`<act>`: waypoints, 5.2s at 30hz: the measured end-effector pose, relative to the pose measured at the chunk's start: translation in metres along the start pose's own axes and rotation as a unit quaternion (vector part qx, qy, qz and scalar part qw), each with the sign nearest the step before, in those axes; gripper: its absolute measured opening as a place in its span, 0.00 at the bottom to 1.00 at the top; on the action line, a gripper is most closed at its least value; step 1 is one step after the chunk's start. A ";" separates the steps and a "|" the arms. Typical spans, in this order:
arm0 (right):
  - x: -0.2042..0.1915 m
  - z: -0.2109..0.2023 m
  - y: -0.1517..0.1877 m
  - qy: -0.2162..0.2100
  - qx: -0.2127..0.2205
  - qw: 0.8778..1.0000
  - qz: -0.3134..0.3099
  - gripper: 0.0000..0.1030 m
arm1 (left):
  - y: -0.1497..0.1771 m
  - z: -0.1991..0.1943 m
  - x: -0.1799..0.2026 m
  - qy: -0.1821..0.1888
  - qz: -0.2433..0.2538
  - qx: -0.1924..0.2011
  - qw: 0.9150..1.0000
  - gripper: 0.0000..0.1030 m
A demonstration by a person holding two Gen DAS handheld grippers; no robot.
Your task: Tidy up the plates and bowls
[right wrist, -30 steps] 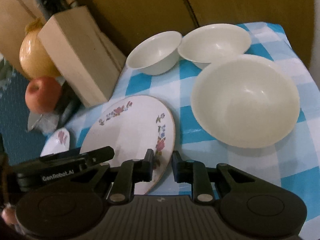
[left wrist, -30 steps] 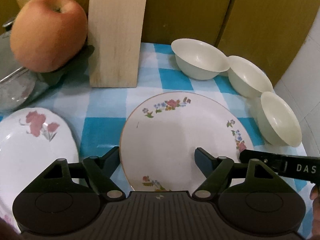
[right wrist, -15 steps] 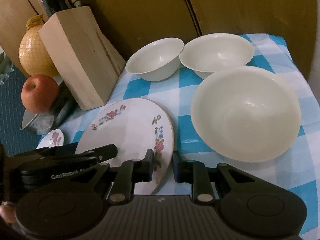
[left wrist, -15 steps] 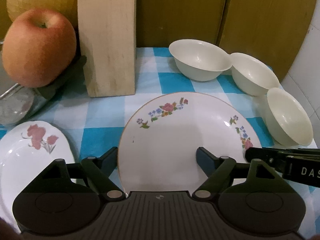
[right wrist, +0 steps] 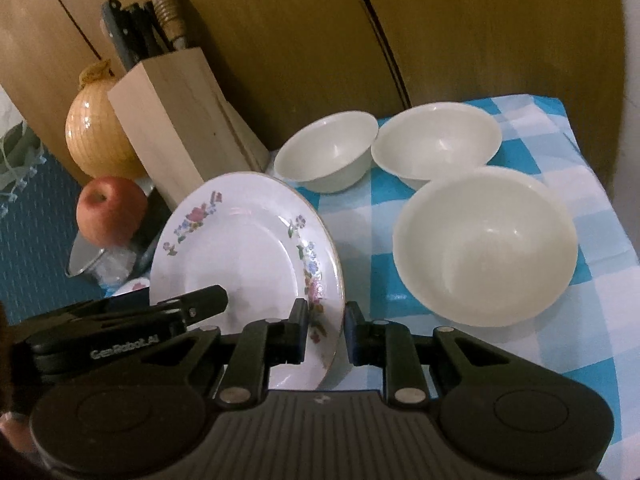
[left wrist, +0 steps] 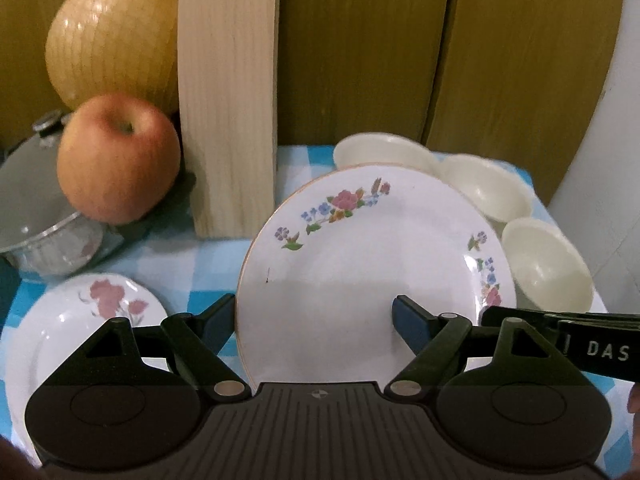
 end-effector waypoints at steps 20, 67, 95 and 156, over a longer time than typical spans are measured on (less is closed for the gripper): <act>0.000 -0.026 0.019 -0.009 -0.026 1.000 -0.003 0.14 | 0.035 -0.018 0.003 0.022 -0.007 -0.044 0.999 0.84; -0.131 -0.003 0.054 -0.062 -0.044 0.987 -0.140 0.17 | 0.077 -0.097 -0.149 -0.142 -0.192 -0.008 0.971 0.90; -0.169 0.119 0.037 -0.102 -0.089 0.980 -0.147 0.17 | 0.075 -0.016 -0.189 -0.110 -0.144 -0.020 0.983 0.98; -0.010 -0.094 0.070 -0.029 -0.026 0.998 -0.041 0.16 | 0.094 -0.100 0.023 0.012 -0.016 -0.017 1.000 0.86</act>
Point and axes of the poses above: each gripper's, at about its wrist camera, not at the fingertips, and z roughly the way its jaws point, x to its right, y to its underside, the point moved 4 cm from there along z, roughly the way its jaws point, and after that the axes turned 2 degrees about y, right-handed, at the moved point
